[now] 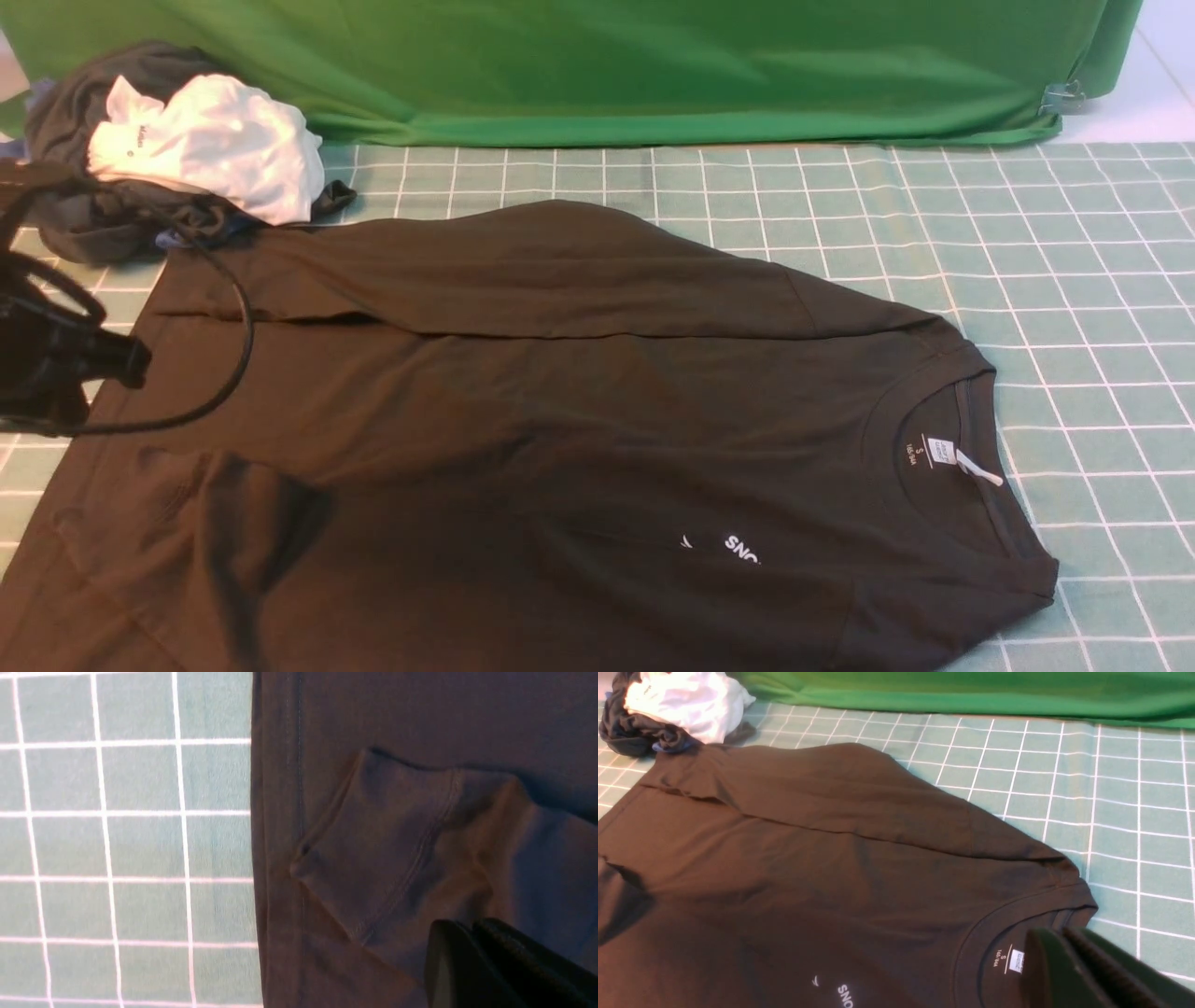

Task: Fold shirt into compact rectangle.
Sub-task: 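Fold the left side of the black T-shirt inward over its body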

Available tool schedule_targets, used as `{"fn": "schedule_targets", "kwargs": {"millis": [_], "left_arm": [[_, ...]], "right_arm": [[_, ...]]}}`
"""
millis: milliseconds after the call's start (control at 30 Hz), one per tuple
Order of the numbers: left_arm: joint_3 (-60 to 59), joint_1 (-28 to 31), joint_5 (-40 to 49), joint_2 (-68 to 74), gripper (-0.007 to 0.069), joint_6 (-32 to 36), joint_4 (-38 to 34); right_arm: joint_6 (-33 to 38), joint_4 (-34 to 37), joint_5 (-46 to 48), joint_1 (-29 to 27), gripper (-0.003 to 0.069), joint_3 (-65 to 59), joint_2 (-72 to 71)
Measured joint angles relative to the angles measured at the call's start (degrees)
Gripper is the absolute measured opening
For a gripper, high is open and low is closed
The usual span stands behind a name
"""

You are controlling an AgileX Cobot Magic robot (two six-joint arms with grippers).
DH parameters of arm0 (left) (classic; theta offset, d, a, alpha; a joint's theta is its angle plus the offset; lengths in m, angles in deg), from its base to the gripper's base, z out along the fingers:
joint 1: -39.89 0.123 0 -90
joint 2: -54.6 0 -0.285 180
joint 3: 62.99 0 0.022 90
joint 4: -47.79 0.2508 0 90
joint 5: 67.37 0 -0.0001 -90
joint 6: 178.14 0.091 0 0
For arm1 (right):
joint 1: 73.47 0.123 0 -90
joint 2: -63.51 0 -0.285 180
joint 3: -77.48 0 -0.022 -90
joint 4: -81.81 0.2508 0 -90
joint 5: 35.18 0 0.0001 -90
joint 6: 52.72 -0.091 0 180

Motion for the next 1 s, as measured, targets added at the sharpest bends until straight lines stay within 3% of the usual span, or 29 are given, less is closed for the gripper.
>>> {"fn": "schedule_targets", "kwargs": {"millis": [300, 500, 600, 733, 867, 1000], "left_arm": [[1.43, 0.00, -0.11, 5.75, 0.0038, 0.45, -1.58], [1.43, 0.00, -3.76, 8.74, 0.0246, 0.24, -0.51], [1.43, 0.00, -5.70, 11.40, 0.0436, -0.23, -0.43], [1.43, 0.00, -7.10, 15.50, 0.0601, -0.63, -0.95], [1.43, 0.00, -9.48, 18.49, 0.0634, -0.68, -1.15], [1.43, 0.00, -11.27, 20.19, 0.0603, -0.68, -1.15]], "right_arm": [[-1.08, 0.00, 0.00, 0.00, 0.0034, 0.00, 0.00], [-1.50, 0.00, 0.00, 0.00, 0.0038, 0.00, 0.00], [-1.55, 0.00, 0.00, 0.00, 0.0039, 0.00, 0.00], [-1.55, 0.00, 0.00, 0.00, 0.0039, 0.00, 0.00], [-1.70, 0.00, 0.00, 0.00, 0.0039, 0.00, 0.00], [-1.70, 0.00, 0.00, 0.00, 0.0039, 0.00, 0.00]]}}
